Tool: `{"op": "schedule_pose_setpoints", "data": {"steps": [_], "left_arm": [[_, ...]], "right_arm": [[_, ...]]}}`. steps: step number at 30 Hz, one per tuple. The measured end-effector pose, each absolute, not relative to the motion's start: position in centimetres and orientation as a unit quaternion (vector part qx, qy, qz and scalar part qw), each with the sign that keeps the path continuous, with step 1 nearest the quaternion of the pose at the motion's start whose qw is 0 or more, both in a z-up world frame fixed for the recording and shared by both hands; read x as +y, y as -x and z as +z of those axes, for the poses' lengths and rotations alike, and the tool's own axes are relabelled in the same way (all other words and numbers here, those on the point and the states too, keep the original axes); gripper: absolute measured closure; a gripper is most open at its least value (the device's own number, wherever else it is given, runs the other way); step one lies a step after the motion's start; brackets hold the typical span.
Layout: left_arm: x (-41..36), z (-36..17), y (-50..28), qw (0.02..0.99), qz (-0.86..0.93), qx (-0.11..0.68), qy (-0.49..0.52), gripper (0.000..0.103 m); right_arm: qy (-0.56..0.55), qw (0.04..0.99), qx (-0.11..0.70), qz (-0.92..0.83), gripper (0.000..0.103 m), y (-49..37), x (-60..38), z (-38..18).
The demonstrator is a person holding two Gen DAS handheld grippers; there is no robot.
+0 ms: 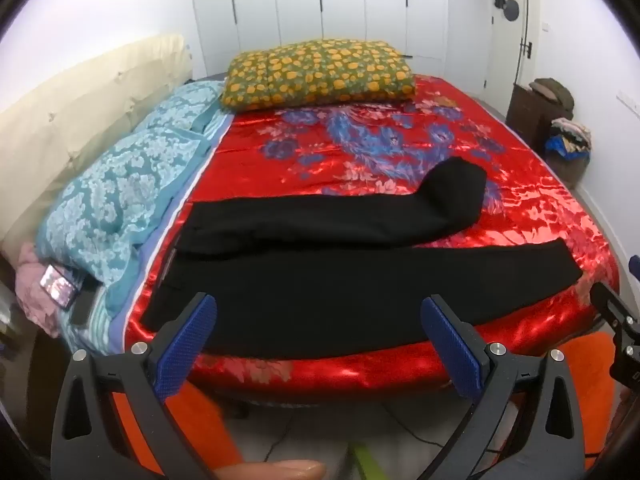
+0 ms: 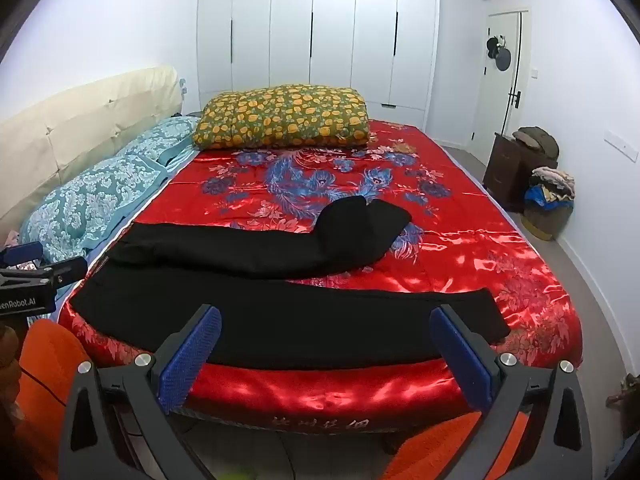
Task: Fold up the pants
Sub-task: 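Approach the black trousers with both tools open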
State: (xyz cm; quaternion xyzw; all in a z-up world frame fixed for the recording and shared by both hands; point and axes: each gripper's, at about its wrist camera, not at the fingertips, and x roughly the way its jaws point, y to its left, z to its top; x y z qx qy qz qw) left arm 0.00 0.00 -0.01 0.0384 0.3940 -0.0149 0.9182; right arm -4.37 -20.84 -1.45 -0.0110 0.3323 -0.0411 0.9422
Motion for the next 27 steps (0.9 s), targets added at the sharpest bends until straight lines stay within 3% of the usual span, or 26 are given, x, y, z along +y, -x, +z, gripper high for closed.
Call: {"op": "schedule_pose_setpoints", "data": {"steps": [27], "left_arm": [[-0.7,-2.5,-1.0,0.903,-0.028,0.427,-0.045,0.0]], "right_arm": [[0.064,0.918,0.381,-0.084,0.0,1.8,-21.3,-2.1]]}}
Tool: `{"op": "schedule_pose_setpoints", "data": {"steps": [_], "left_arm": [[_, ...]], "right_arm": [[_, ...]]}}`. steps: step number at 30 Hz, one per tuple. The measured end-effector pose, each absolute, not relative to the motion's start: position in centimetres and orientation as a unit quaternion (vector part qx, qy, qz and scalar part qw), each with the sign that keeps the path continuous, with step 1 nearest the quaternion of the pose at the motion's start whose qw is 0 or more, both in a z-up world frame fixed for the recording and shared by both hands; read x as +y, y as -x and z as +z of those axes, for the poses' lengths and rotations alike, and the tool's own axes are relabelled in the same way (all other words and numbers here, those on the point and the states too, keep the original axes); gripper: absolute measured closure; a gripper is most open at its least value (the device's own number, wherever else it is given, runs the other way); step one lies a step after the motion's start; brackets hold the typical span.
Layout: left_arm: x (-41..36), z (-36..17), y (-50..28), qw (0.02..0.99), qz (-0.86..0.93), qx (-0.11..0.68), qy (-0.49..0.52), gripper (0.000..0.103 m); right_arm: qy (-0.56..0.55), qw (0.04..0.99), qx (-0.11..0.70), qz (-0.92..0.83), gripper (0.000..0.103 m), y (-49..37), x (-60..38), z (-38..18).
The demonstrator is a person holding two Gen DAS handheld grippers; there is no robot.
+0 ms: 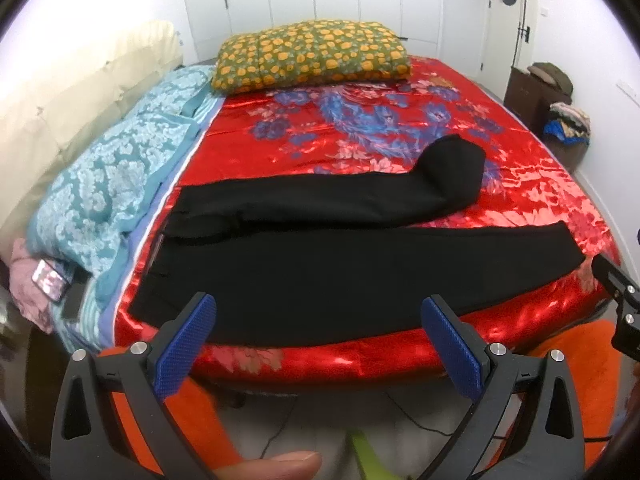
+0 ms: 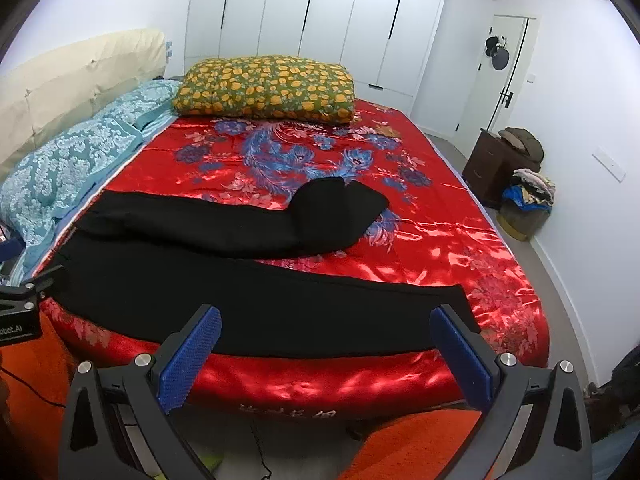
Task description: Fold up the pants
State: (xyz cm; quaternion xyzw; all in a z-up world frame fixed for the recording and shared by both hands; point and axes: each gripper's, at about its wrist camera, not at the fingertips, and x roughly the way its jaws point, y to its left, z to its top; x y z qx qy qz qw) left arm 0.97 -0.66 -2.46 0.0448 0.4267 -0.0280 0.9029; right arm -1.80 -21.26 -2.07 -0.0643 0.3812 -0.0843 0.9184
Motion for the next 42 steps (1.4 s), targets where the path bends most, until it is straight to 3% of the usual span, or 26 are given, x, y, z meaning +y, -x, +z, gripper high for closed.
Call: {"op": "schedule_pose_setpoints", "data": {"steps": [32,40,42], "left_arm": [[-1.3,-3.8,-1.5,0.878,-0.059,0.474,-0.041,0.001],[-0.6,-4.8,-2.5,0.873,-0.053,0.484,-0.033,0.001],[-0.4,-5.0,-3.4,0.871,-0.056,0.488,-0.021,0.001]], "right_arm": [[0.076,0.91,0.398,-0.092,0.0,1.3,-21.4,-3.3],[0.025,0.967,0.255,0.006,0.0,3.0,-23.7,-0.3],[0.008,0.959,0.28,0.048,0.0,0.4,-25.3,-0.8]]}}
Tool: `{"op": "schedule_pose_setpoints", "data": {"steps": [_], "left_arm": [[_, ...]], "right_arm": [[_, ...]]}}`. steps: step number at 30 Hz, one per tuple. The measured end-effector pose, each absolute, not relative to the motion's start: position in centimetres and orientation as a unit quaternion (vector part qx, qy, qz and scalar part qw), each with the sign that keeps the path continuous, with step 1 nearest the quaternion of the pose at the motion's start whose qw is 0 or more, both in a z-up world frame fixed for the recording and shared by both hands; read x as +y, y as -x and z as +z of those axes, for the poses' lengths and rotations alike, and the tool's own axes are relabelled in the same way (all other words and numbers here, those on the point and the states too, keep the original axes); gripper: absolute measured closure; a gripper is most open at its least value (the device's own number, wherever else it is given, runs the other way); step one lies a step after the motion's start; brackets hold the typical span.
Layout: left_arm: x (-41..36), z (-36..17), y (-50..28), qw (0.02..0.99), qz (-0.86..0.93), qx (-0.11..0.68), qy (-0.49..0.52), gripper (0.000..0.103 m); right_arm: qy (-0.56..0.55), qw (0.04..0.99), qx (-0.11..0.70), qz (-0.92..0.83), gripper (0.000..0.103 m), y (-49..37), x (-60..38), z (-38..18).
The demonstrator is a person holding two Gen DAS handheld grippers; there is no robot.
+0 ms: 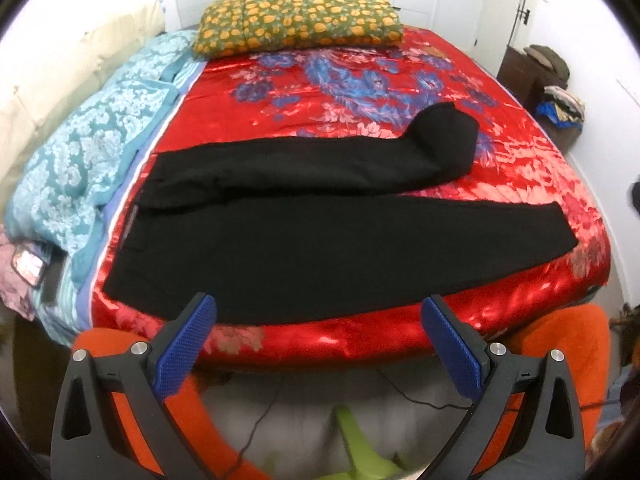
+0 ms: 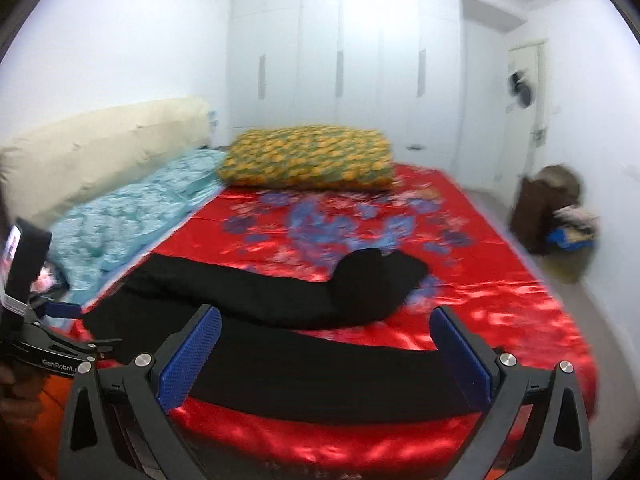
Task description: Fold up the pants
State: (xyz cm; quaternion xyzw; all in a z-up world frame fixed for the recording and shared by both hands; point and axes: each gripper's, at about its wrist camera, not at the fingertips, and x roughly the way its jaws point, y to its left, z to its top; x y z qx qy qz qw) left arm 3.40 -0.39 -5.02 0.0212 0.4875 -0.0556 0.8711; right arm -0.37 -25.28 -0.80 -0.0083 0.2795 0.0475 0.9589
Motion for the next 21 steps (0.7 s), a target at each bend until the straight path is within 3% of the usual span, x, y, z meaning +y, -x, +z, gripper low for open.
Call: {"op": "schedule_pose_setpoints", "data": {"steps": [5,12,21], "left_arm": [[-0.1,-4.5,-6.6,0.884,-0.066,0.462,0.001,0.001],[0.3,-5.9,-14.0,0.901,-0.055,0.431,-0.003,0.001],[-0.6,-9.7,-22.0,0.894,-0.019,0.447,0.002,0.001]], "right_arm": [[-0.058,0.902,0.414,0.105,0.0,-11.1,-31.9,-6.4],[-0.114,0.887,0.44,0.076,0.0,-27.1,-42.7,-9.3],[0.02,0.894,0.445,0.054,0.0,-39.8,-44.9,-11.8]]}}
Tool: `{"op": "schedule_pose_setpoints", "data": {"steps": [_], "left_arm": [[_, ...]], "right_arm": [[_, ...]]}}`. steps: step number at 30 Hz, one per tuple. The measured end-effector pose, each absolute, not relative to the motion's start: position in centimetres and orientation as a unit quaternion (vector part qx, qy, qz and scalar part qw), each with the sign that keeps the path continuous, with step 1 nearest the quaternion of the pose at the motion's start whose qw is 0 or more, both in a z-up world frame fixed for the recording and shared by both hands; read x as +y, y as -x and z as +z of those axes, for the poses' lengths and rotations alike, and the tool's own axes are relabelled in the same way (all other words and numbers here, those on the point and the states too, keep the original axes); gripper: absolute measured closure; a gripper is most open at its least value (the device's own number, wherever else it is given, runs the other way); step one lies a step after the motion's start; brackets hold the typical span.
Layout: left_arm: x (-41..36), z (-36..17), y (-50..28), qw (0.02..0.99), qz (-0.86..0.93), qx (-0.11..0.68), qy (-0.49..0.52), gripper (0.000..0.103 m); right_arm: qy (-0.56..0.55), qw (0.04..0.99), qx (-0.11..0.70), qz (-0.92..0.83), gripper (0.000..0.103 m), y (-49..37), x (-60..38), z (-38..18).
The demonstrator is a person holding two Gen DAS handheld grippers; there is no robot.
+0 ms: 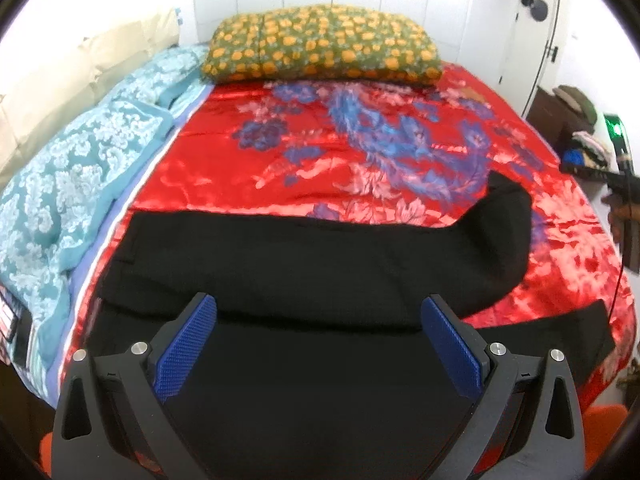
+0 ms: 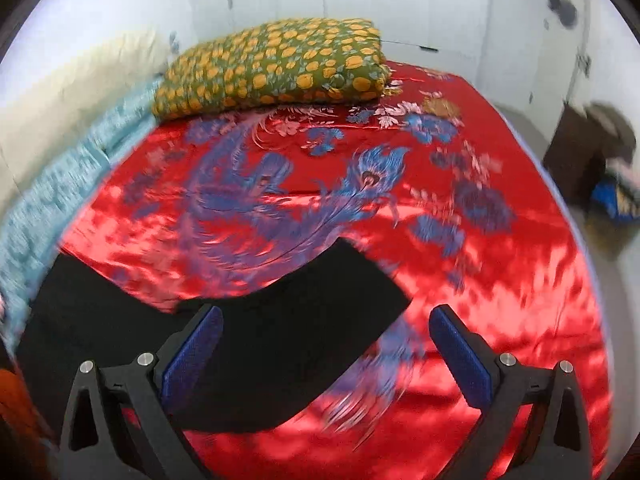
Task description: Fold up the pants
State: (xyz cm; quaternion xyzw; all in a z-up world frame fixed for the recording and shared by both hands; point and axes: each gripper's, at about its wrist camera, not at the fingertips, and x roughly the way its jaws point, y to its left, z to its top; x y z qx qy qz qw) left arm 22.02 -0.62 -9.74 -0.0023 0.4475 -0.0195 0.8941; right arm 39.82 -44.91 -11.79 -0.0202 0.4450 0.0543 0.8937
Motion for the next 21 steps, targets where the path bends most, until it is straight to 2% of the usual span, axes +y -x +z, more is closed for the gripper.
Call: {"op": "schedule_pose_setpoints", "data": {"steps": [3,10,20,21], "left_arm": [[-1.2,-12.4,-23.0,0.88,-0.021,0.475,-0.002,0.001],[-2.4,-15.1,-24.4,0.862,-0.012,0.507,-0.016,0.001],[-2.9,-17.1,-26.1,0.845,0.009,0.533,-0.034,0.001],[-2.9,-17.1,-26.2,0.845,0.01,0.534,-0.034,0.001]], "right_arm": [[0.034,0.862,0.502,0.065,0.004,-45.0,-46.4,-15.2],[0.039,0.86,0.503,0.075,0.004,-49.8,-47.2,-18.0],[0.049,0.799,0.592,0.092,0.005,-57.5,-45.8,-25.1],[0.06,0.788,0.605,0.098,0.01,-57.7,-45.1,-25.8]]}}
